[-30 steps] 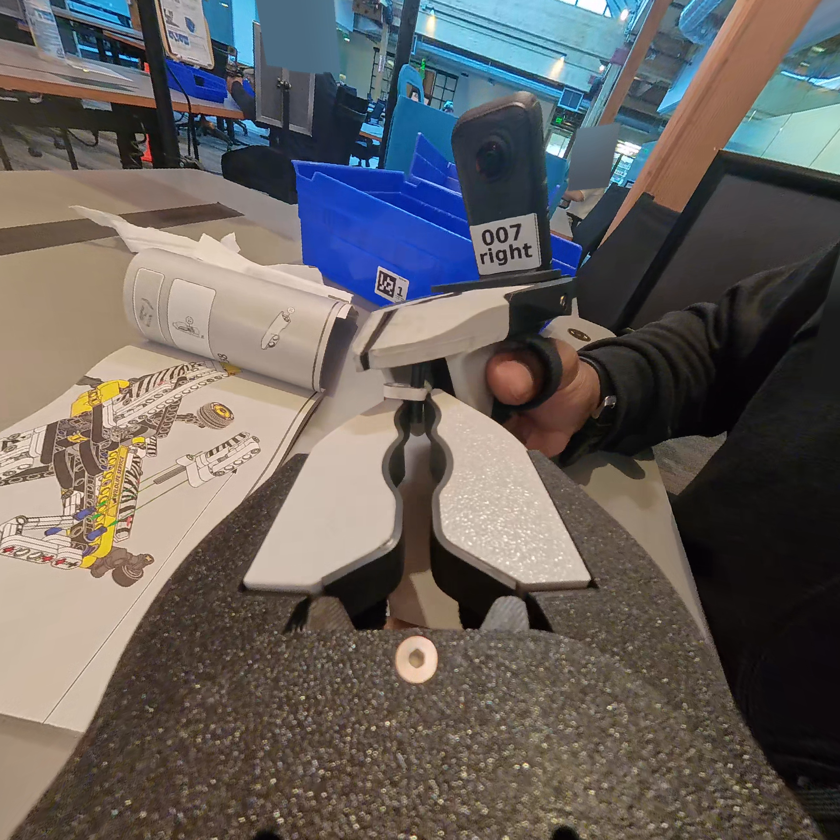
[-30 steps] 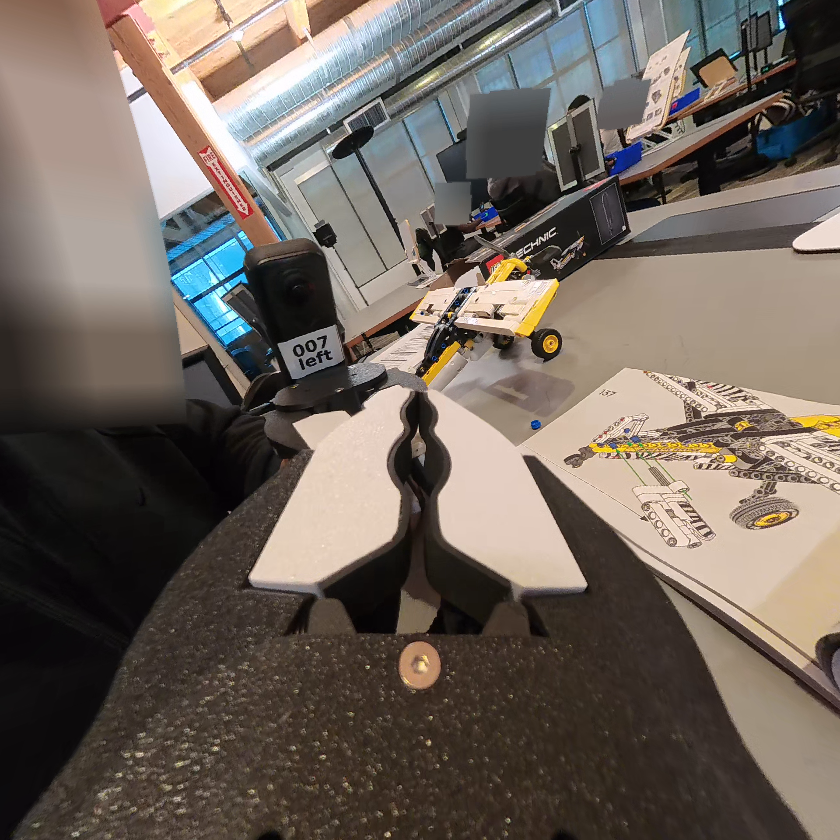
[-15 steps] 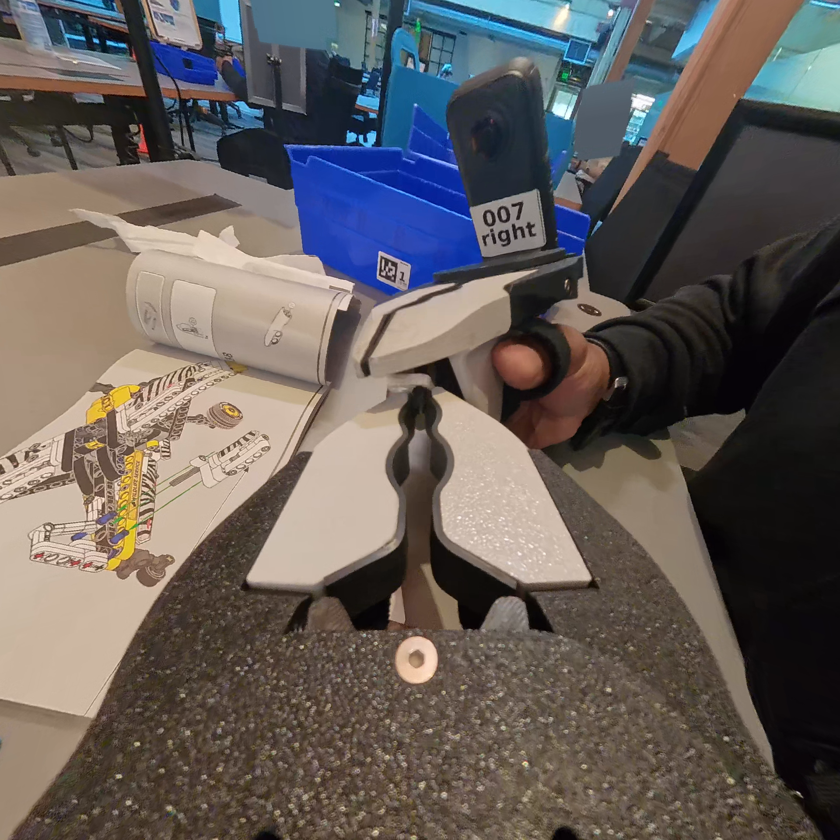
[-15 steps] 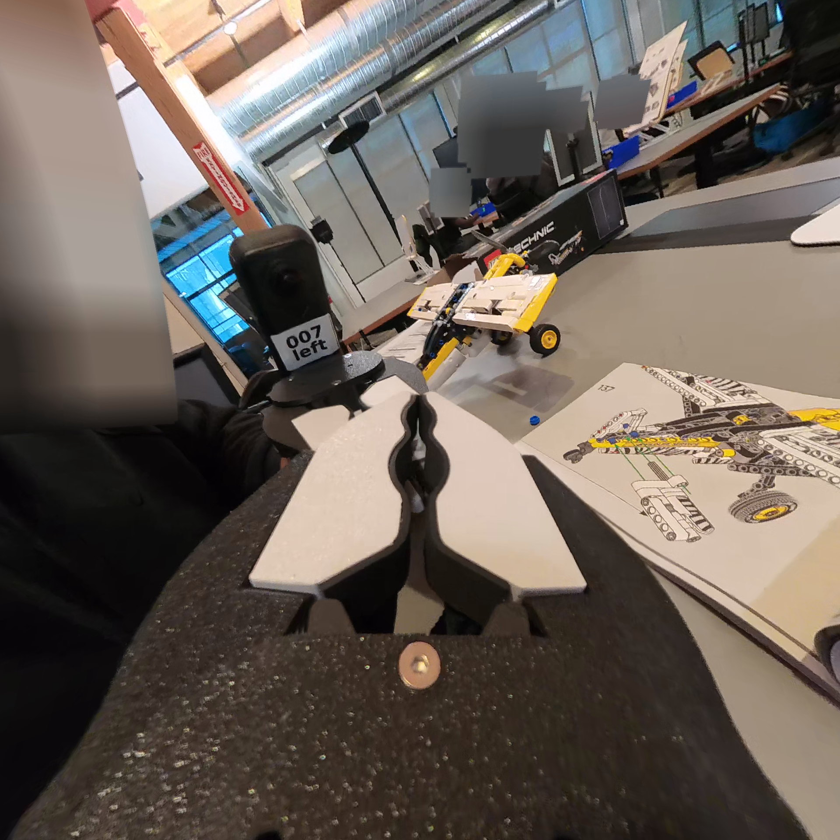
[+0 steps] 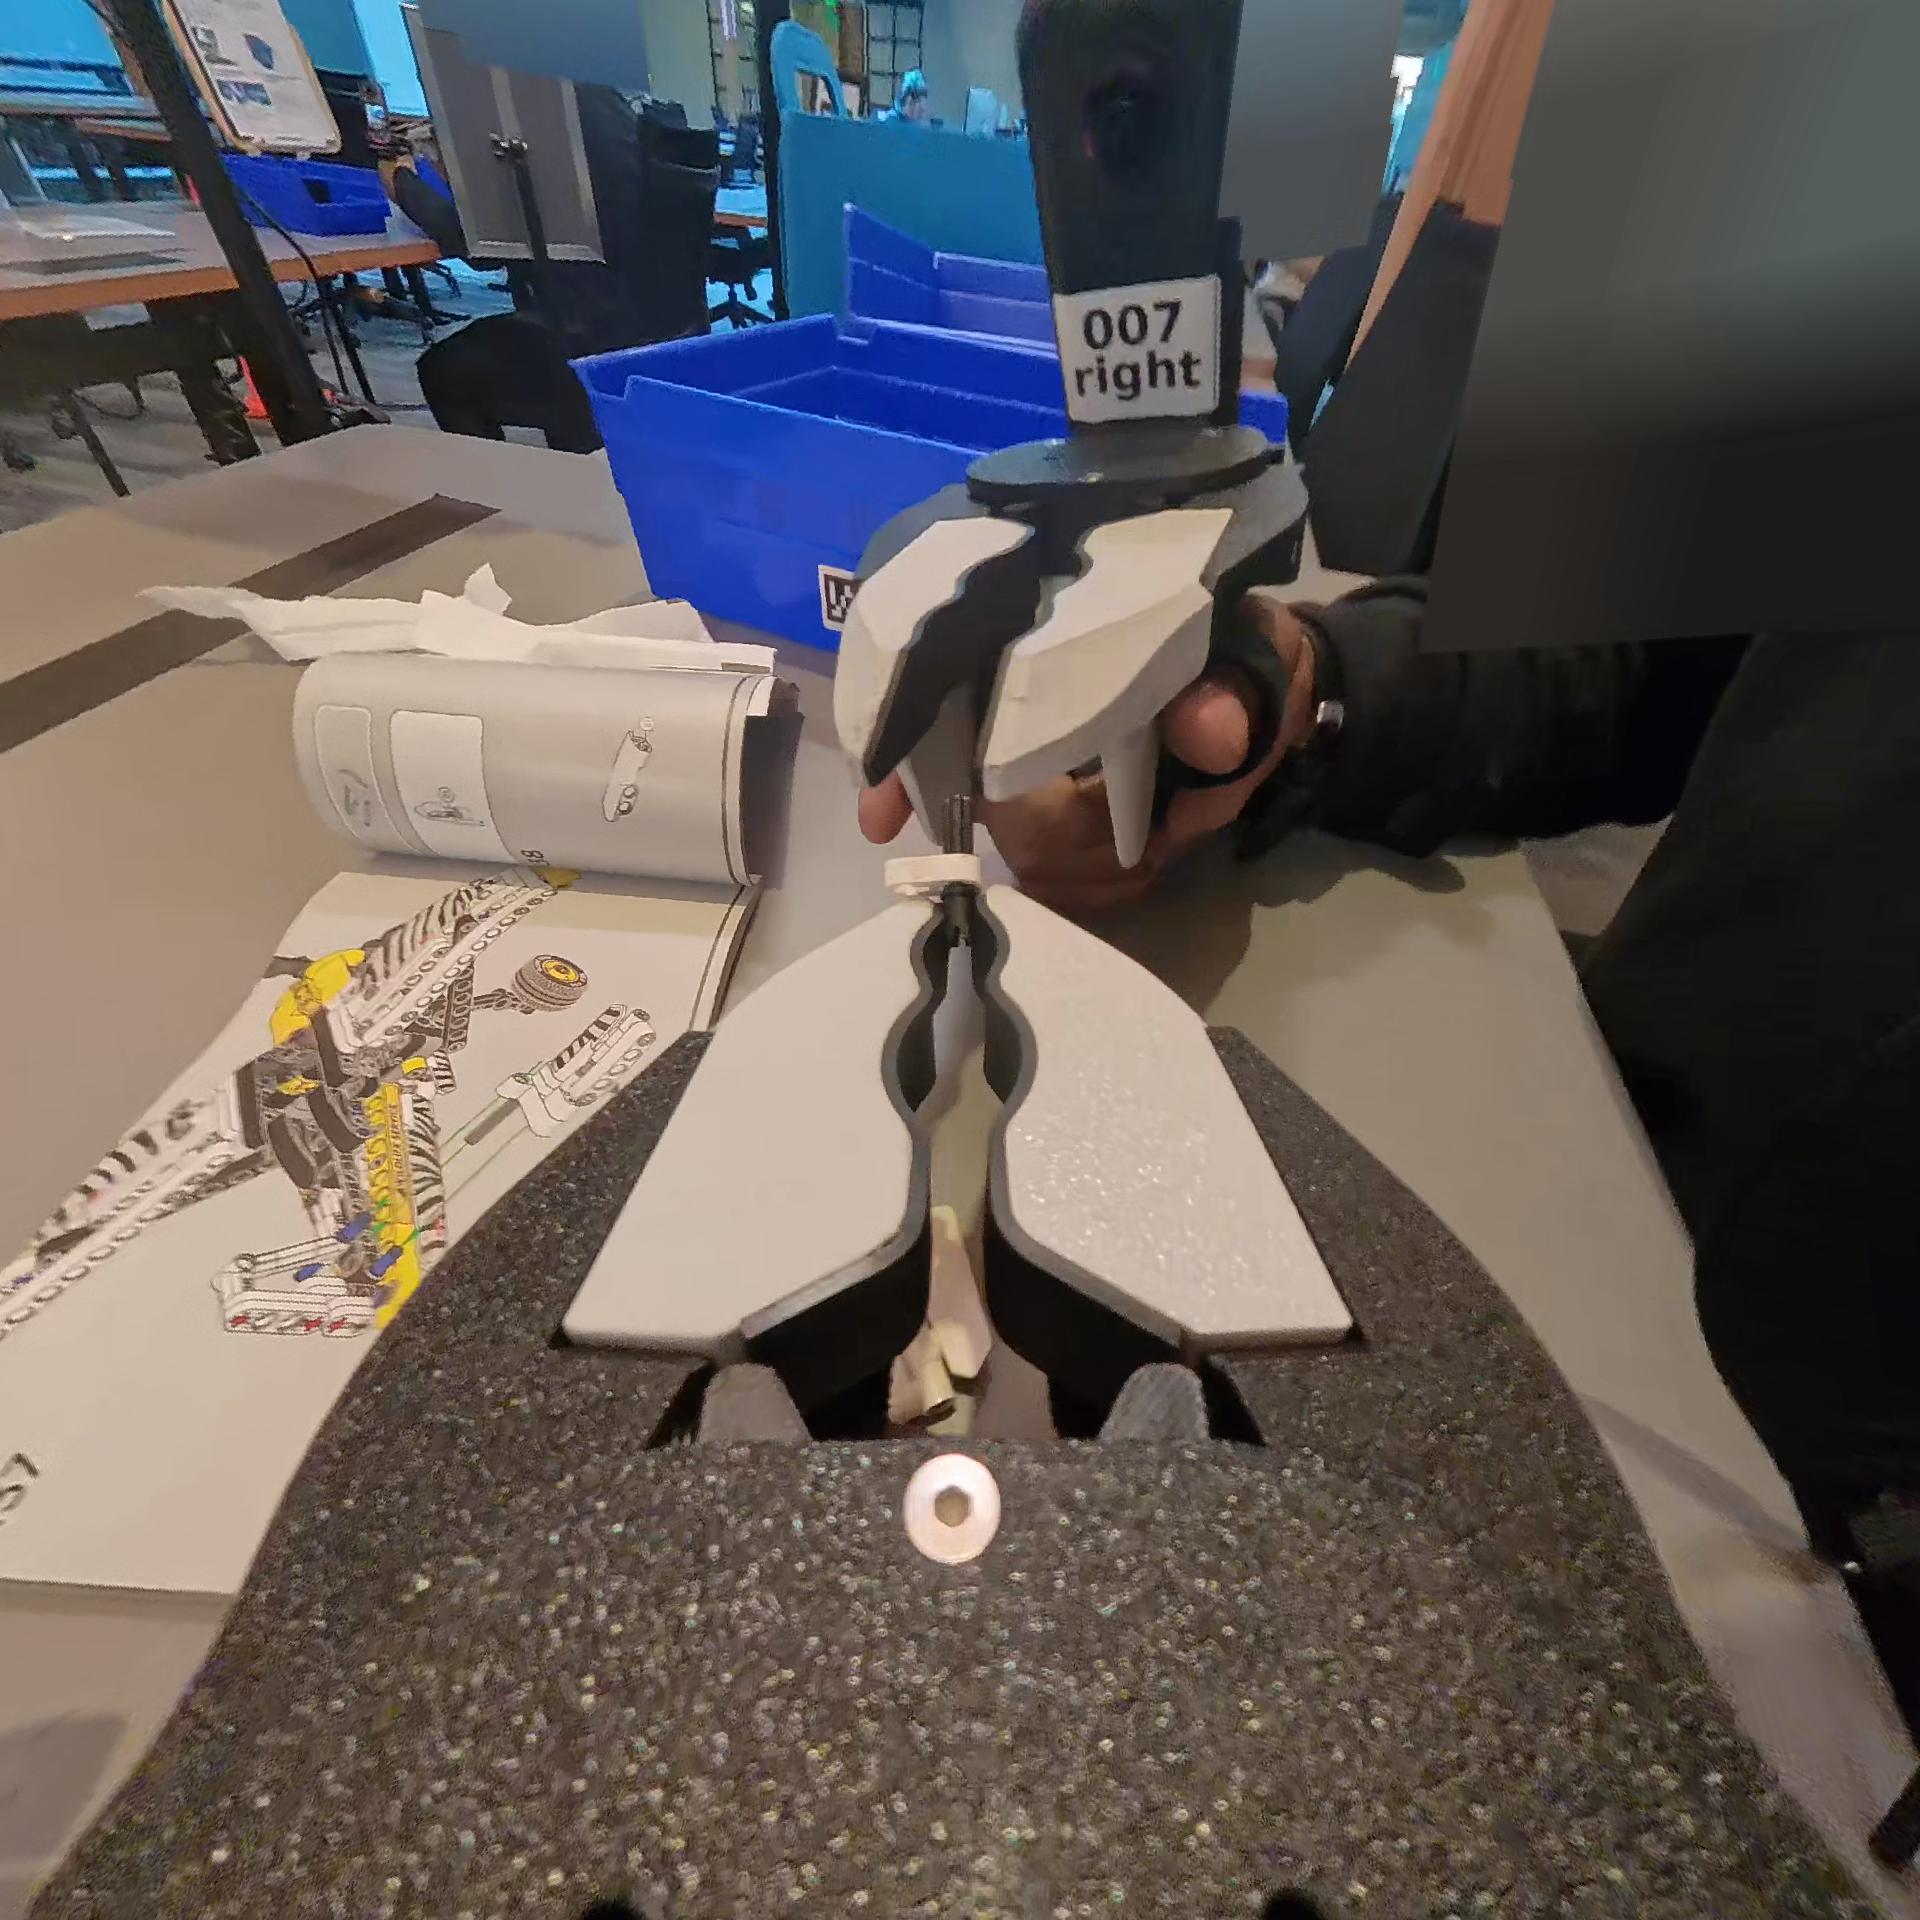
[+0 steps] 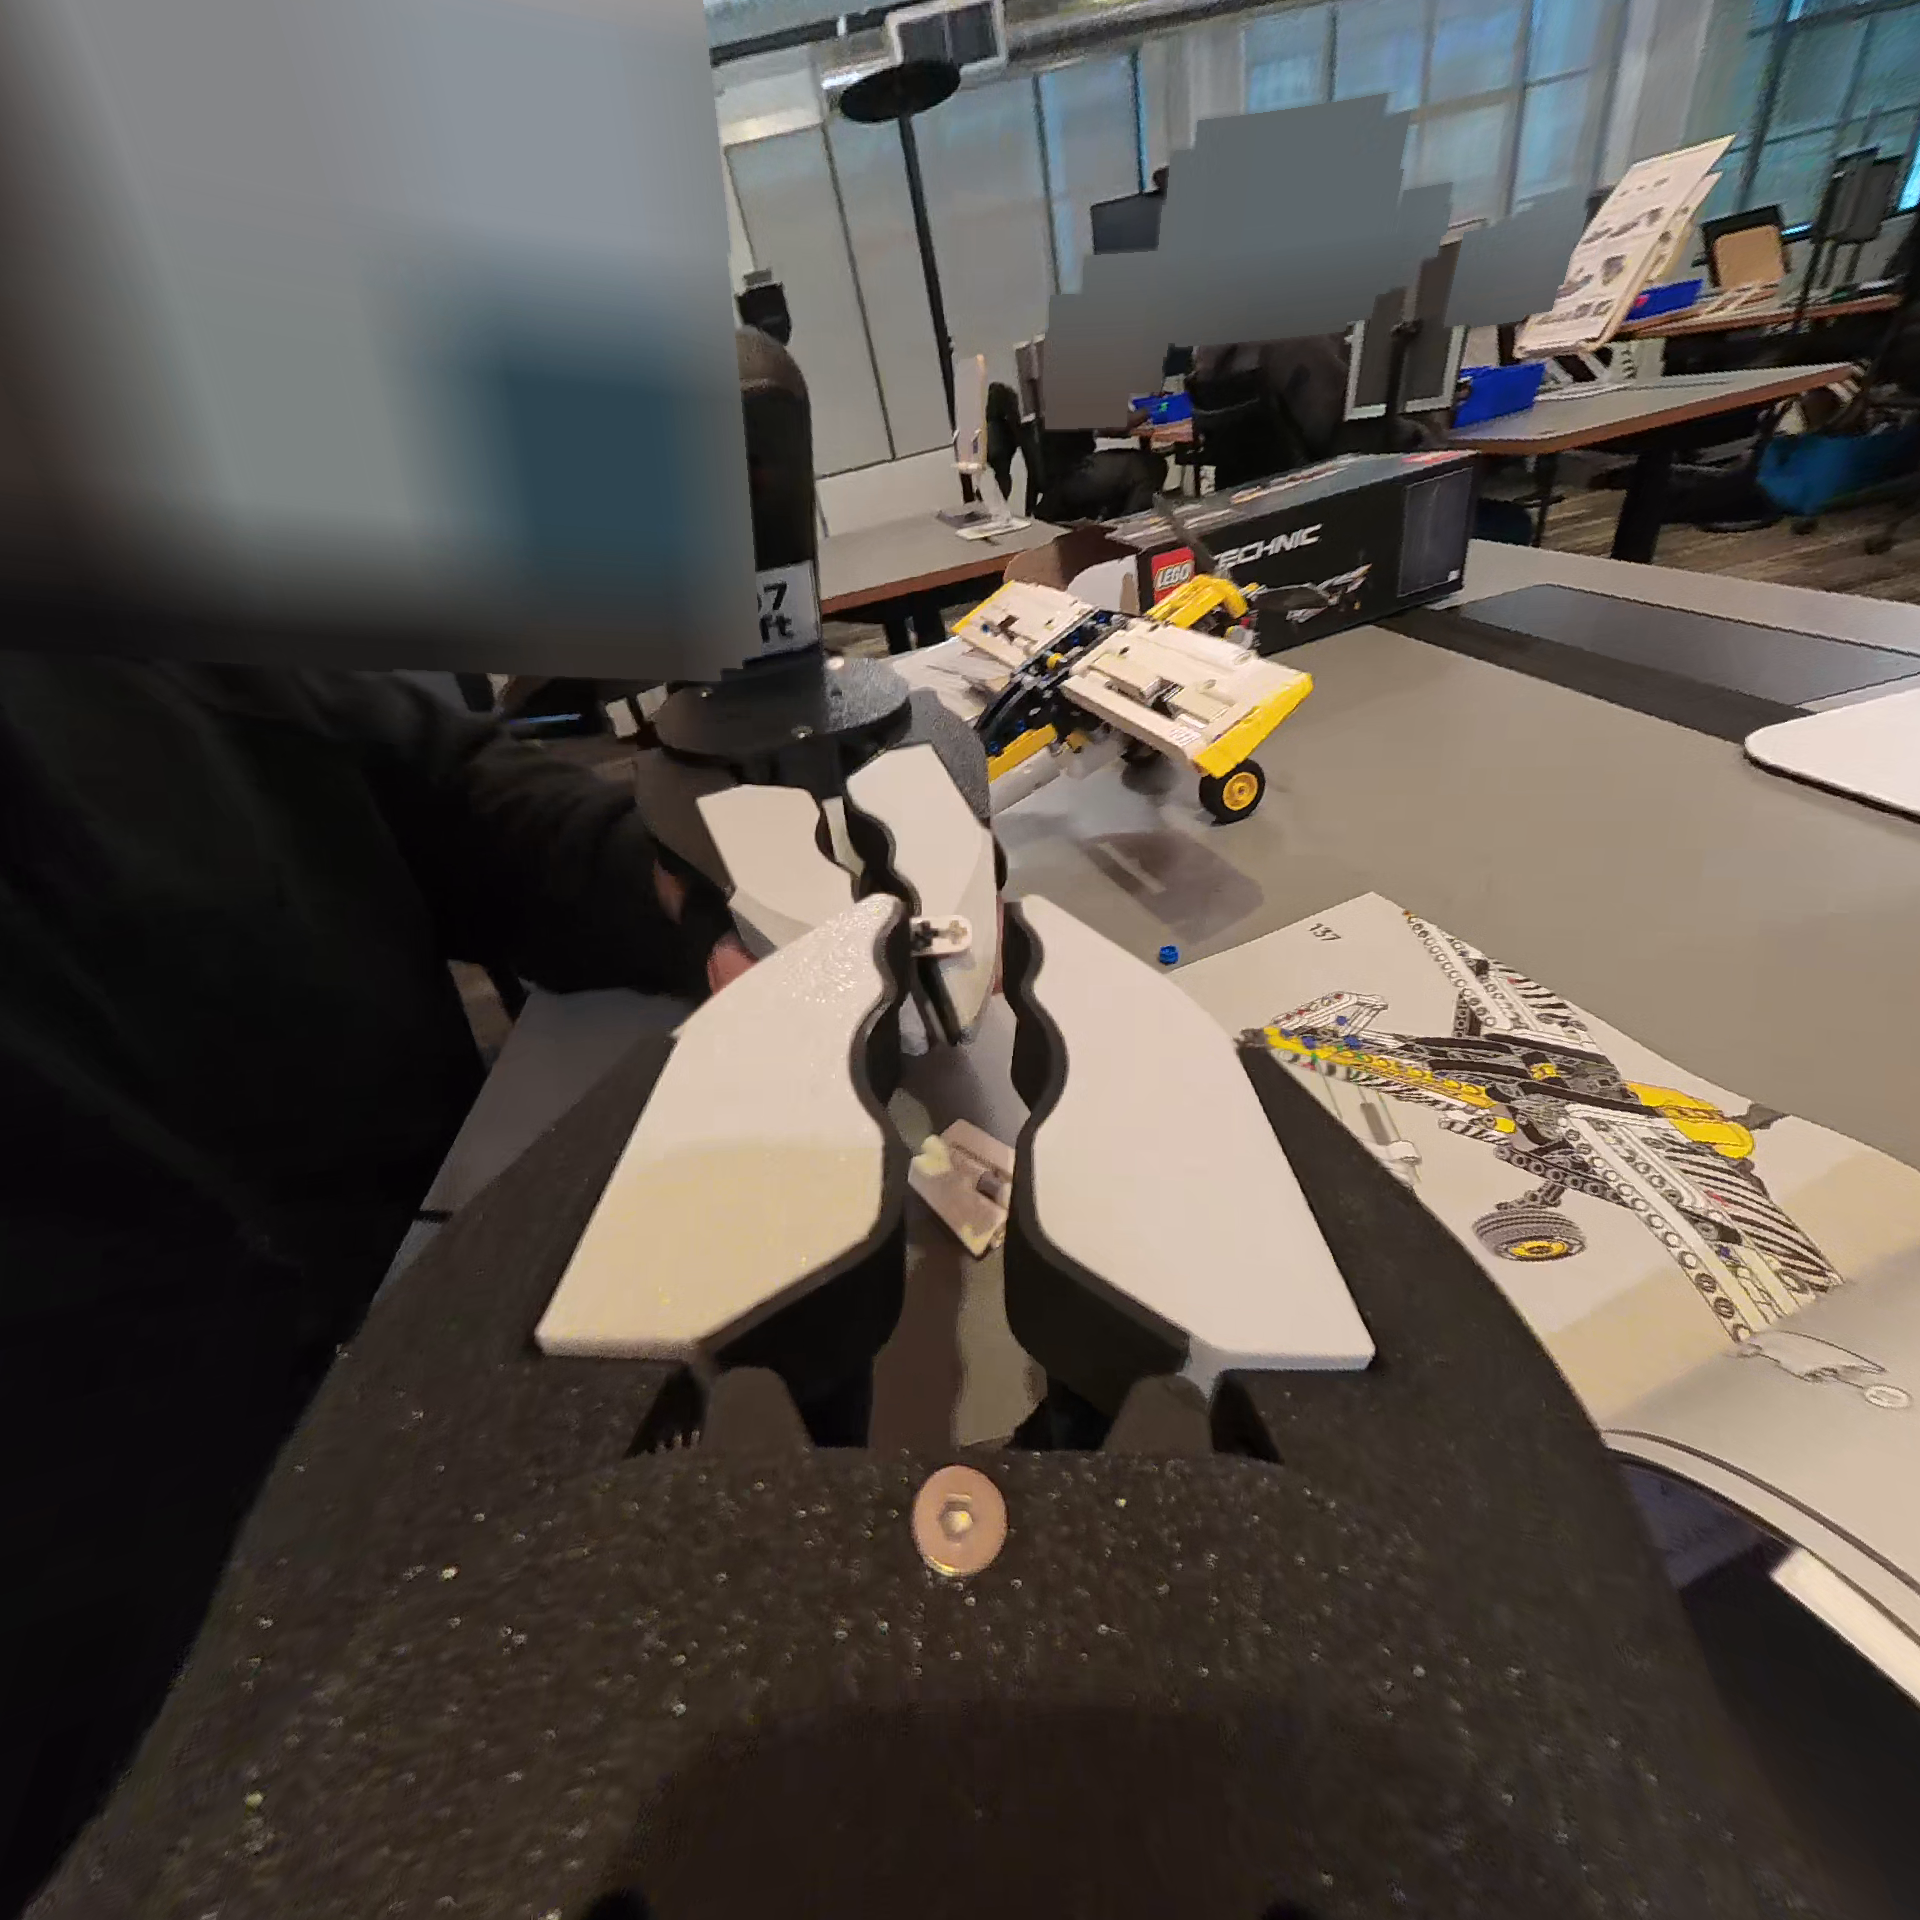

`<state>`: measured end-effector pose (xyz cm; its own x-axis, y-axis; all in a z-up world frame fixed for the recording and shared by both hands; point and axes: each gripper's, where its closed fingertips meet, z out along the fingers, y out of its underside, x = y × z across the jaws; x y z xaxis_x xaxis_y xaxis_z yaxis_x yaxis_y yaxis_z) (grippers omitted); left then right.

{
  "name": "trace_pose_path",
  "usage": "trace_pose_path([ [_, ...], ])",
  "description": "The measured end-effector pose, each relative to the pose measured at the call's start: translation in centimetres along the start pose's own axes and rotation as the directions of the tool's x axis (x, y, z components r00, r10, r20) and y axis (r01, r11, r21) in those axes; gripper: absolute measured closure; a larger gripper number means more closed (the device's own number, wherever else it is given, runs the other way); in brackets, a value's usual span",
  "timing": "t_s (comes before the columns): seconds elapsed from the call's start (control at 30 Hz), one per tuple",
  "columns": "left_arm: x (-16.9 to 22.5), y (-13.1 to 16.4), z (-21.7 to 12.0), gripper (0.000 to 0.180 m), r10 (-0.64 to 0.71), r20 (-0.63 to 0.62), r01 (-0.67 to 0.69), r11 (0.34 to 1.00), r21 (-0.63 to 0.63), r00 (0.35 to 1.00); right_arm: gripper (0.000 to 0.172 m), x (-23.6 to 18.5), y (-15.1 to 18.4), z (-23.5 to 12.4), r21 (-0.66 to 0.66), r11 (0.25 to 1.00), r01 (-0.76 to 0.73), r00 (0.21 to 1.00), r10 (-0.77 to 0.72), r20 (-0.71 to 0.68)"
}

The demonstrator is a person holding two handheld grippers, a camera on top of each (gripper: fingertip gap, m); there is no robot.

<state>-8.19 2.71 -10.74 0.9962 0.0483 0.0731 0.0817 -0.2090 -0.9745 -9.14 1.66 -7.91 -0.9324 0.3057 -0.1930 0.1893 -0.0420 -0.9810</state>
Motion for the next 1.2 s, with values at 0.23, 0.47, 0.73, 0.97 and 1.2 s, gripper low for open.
trace_pose_path([
  [0.23, -0.1, 0.9, -0.4, 0.176, 0.198, 0.029, -0.193, 0.974, -0.119, 0.98, 0.163, -0.8, 1.3, 0.5, -0.076, 0.995, 0.063, 0.998, -0.061, 0.034],
  [0.47, -0.4, 1.4, -0.4, 0.175, 0.256, 0.044, -0.247, 0.958, -0.147, 0.966, 0.171, -0.7, 1.5, 0.7, -0.085, 0.996, 0.012, 1.0, -0.01, 0.026],
  [0.73, -0.4, -0.1, -1.0, 0.172, 0.185, 0.018, -0.185, 0.983, -0.013, 0.983, 0.171, -0.1, 0.8, 0.3, -0.008, 0.994, -0.113, 0.993, 0.113, 0.043],
  [0.97, -0.4, -0.2, -0.9, 0.171, 0.159, 0.016, -0.159, 0.987, 0.006, 0.987, 0.171, 0.0, 0.7, 0.3, -0.011, 0.996, -0.083, 0.996, 0.084, 0.027],
  [1.2, -0.5, -0.1, -1.1, 0.176, 0.151, 0.007, -0.151, 0.988, 0.017, 0.989, 0.171, 0.0, 0.9, 0.3, -0.013, 0.995, -0.097, 0.995, 0.098, 0.035],
])
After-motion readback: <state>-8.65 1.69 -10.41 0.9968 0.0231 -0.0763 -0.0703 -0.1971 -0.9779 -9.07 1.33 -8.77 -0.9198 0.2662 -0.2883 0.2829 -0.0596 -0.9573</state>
